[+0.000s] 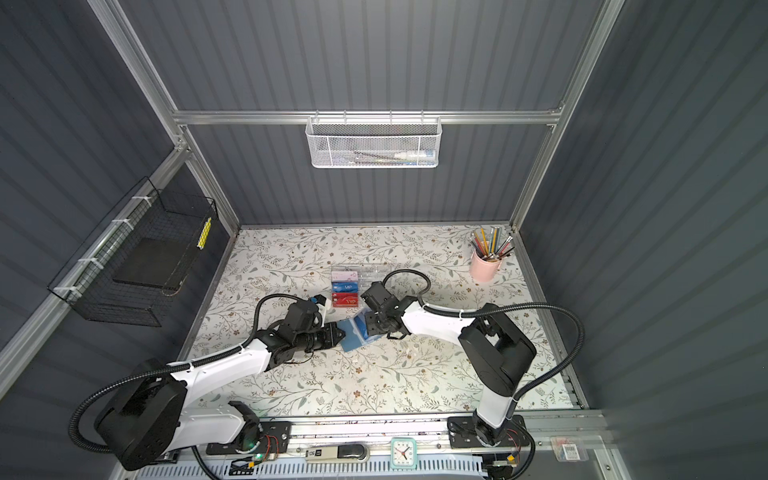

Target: Take the credit cards out of the card holder

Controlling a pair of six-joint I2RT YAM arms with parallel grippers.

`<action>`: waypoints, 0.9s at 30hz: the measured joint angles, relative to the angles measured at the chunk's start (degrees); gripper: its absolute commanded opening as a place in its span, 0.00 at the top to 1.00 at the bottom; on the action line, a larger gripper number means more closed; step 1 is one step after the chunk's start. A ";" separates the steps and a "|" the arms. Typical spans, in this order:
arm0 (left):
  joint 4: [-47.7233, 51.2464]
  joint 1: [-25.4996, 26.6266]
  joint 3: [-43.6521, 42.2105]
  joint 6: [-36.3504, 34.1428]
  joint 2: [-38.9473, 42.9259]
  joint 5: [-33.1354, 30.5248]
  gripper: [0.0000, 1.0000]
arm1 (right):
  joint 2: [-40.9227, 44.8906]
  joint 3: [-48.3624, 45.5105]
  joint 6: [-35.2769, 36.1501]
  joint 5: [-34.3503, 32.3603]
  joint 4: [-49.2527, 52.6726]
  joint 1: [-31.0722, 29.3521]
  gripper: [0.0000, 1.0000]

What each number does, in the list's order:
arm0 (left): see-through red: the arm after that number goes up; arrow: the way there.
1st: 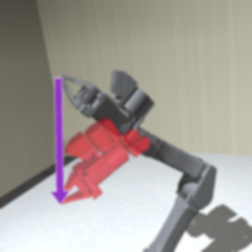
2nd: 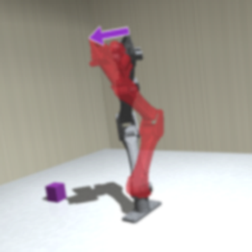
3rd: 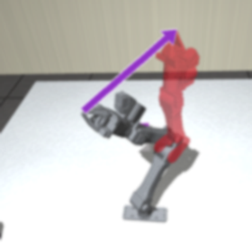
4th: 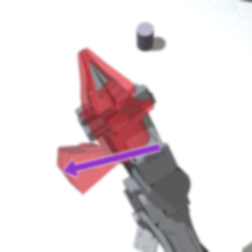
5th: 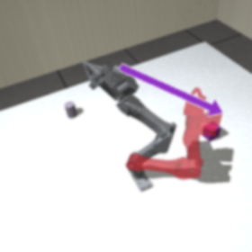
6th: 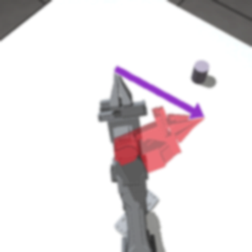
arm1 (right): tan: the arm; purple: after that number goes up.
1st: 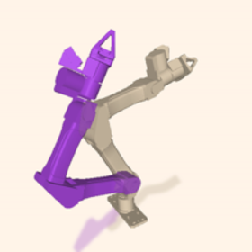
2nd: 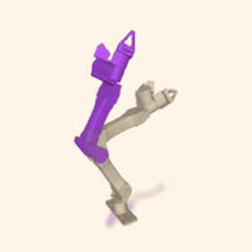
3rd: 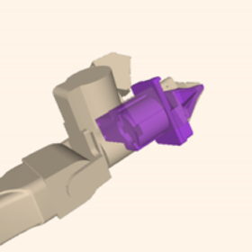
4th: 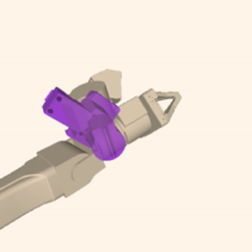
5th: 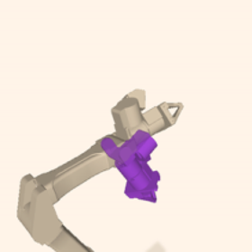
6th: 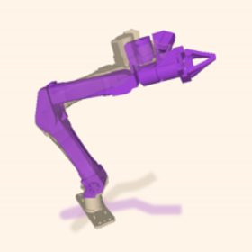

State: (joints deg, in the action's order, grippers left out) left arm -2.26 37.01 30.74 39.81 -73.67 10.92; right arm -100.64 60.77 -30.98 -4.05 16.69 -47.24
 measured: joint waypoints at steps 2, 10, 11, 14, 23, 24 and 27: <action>0.33 -0.02 -0.17 0.28 1.44 -0.68 0.44 | -0.79 0.00 -0.02 -0.02 -0.11 0.00 0.46; 1.44 -0.37 -0.24 0.83 7.13 -3.89 0.00 | -1.27 0.00 -0.07 -0.02 -0.96 0.00 0.46; 1.55 -0.37 -0.26 0.90 7.61 -4.13 0.00 | -1.31 0.00 -0.07 -0.04 -1.03 0.00 0.46; 2.49 -0.37 -0.26 1.11 9.11 -4.83 0.00 | -1.31 -0.28 -0.11 -0.07 -1.73 0.00 0.46; 8.57 -0.74 0.83 2.67 15.63 -7.52 0.00 | -1.31 -1.46 -0.52 0.07 -4.09 0.07 0.46; 9.64 -0.74 1.40 2.64 16.52 -8.20 0.00 | -1.31 -1.53 -0.57 0.09 -4.24 0.07 0.46; 12.37 -0.74 3.30 2.62 18.86 -9.94 0.00 | -1.31 -1.53 -0.72 0.07 -4.33 0.07 0.47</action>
State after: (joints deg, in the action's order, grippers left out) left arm 10.11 36.27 34.04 42.44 -54.81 0.97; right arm -101.95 59.24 -31.70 -3.99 12.36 -47.18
